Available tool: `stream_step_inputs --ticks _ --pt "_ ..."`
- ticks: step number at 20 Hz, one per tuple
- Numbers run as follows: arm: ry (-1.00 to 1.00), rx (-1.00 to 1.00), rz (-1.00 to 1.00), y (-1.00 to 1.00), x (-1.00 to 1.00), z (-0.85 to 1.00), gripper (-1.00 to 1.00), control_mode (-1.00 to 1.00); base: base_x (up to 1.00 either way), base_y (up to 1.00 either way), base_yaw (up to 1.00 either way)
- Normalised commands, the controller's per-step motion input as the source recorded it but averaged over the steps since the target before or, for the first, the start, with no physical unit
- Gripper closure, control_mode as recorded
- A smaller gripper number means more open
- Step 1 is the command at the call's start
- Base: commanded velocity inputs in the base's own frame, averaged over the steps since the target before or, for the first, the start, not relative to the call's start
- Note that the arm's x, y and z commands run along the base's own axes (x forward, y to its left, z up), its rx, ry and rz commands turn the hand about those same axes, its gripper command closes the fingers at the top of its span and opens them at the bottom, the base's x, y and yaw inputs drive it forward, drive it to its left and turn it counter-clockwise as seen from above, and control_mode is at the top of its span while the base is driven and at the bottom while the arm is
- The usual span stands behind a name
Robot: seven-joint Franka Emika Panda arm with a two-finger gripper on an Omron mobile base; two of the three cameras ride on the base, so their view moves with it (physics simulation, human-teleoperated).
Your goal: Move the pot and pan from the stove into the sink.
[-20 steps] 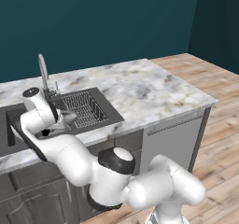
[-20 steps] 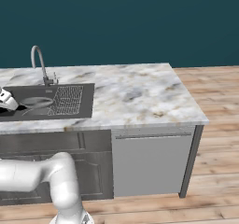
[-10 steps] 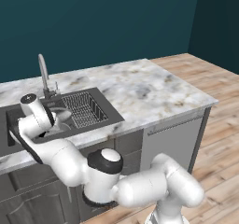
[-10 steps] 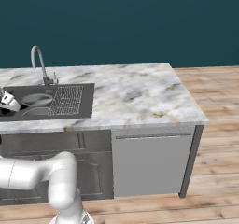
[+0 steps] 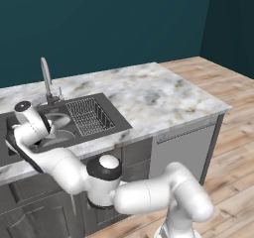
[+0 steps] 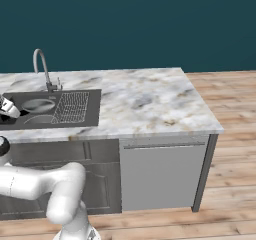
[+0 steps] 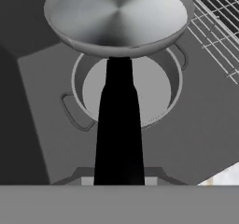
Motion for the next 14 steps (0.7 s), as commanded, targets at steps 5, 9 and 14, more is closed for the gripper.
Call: stream_step_inputs --ticks 5,9,14 --pt "0.00 0.00 -0.01 0.19 0.42 -0.04 1.00 -1.00 0.00 0.00 0.00" --pt "0.00 0.00 0.00 0.08 0.37 -0.15 1.00 -1.00 0.00 0.00 0.00" --pt "0.00 0.00 0.00 0.11 0.34 -0.19 1.00 -1.00 0.00 0.00 0.00"
